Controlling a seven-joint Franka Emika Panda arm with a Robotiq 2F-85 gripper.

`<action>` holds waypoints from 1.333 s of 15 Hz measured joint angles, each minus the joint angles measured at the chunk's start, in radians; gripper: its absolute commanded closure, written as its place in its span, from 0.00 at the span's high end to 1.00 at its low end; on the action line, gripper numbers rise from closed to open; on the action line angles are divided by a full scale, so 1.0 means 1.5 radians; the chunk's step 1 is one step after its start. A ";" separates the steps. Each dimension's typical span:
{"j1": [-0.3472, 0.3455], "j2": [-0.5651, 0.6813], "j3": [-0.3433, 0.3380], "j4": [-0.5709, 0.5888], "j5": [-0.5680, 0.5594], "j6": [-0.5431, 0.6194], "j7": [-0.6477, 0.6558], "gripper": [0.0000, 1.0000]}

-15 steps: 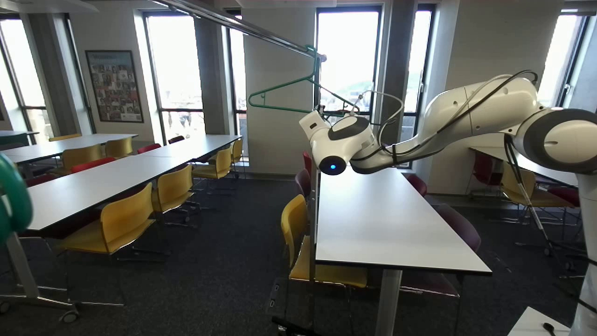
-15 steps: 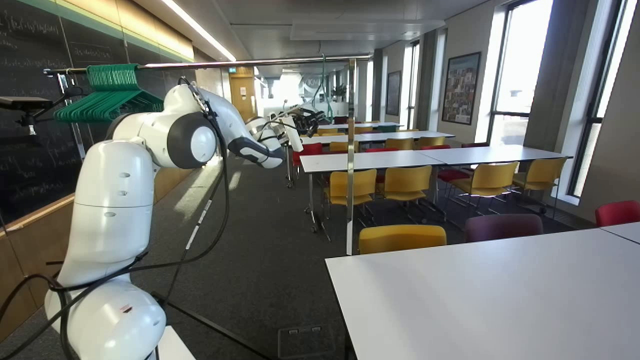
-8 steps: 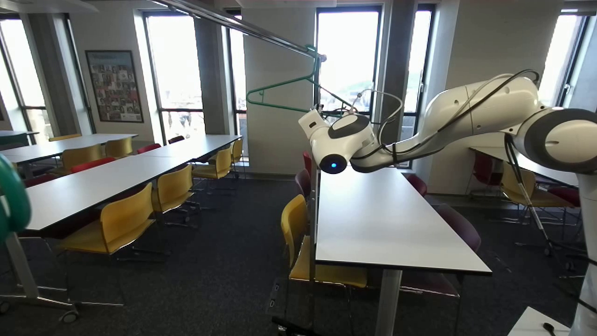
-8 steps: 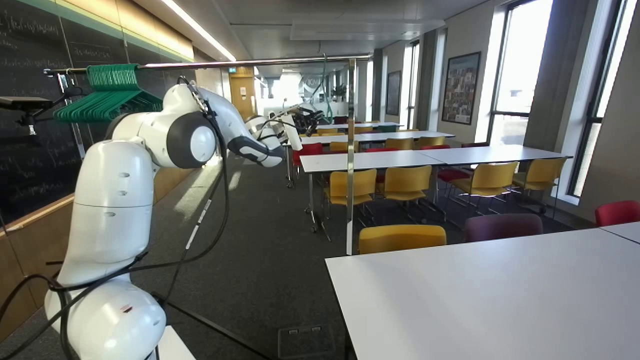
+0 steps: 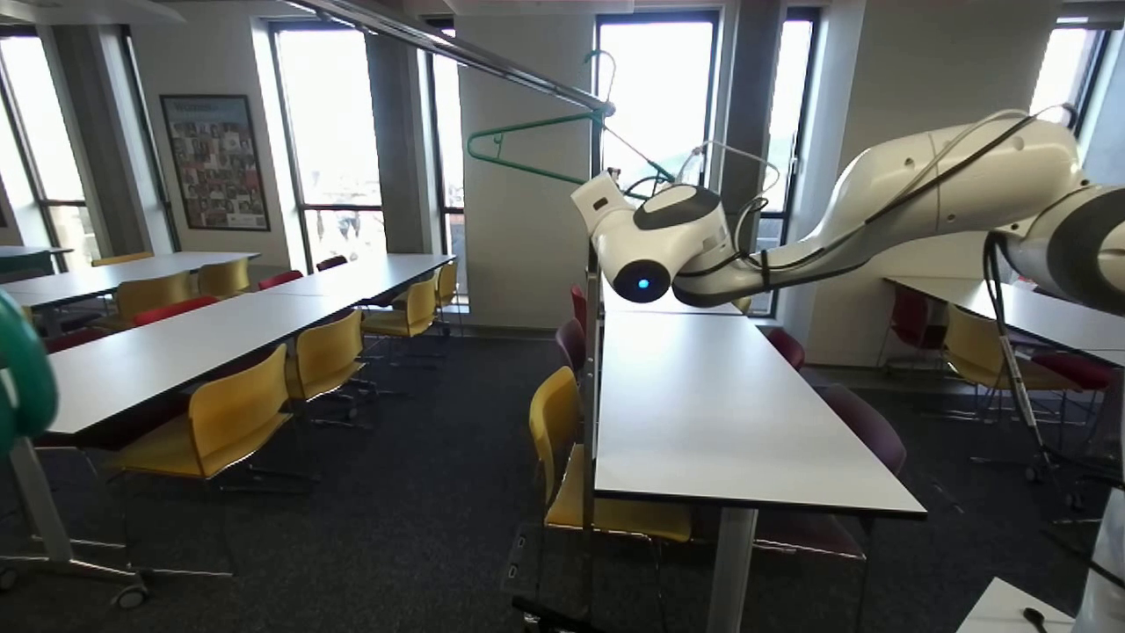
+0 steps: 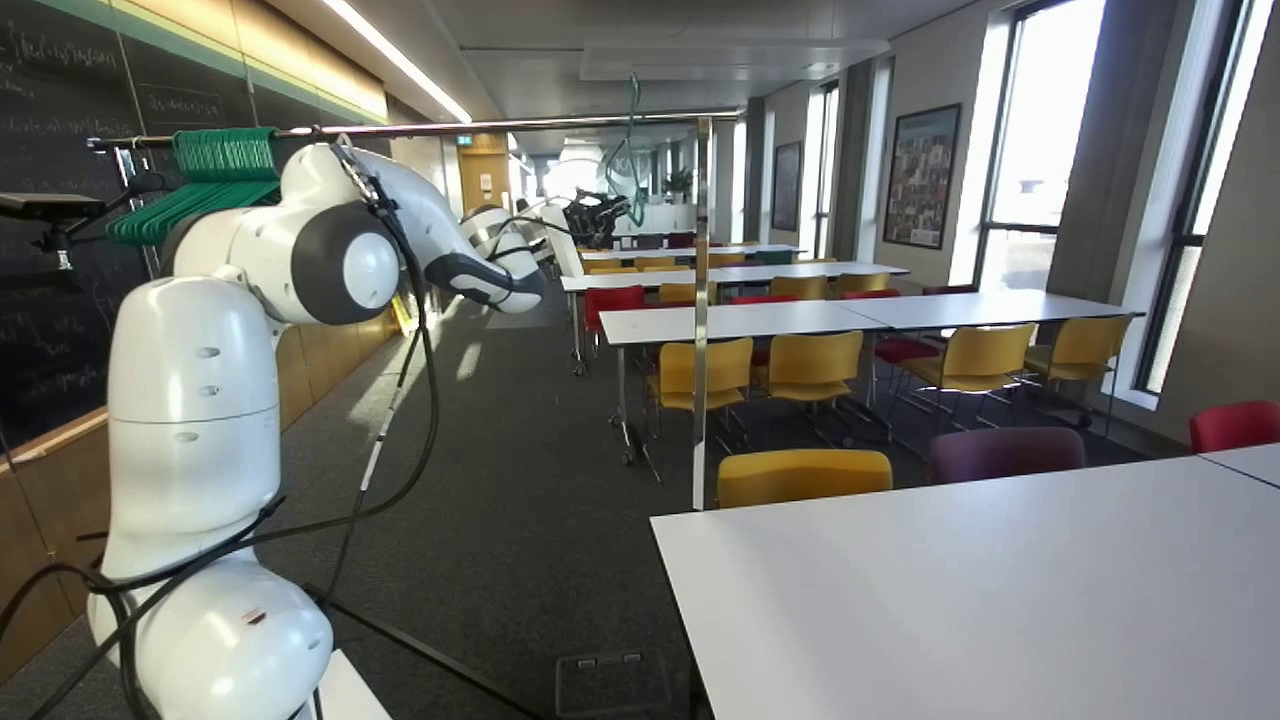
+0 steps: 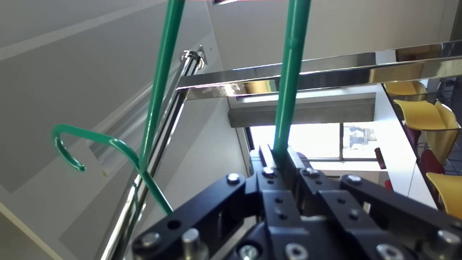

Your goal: Put one green hanger on the table

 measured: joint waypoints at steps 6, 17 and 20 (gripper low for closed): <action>0.001 -0.140 -0.001 -0.145 0.129 0.056 -0.066 0.03; 0.001 -0.249 -0.011 -0.362 0.316 0.175 -0.095 0.03; 0.001 -0.270 -0.027 -0.391 0.420 0.221 -0.082 0.03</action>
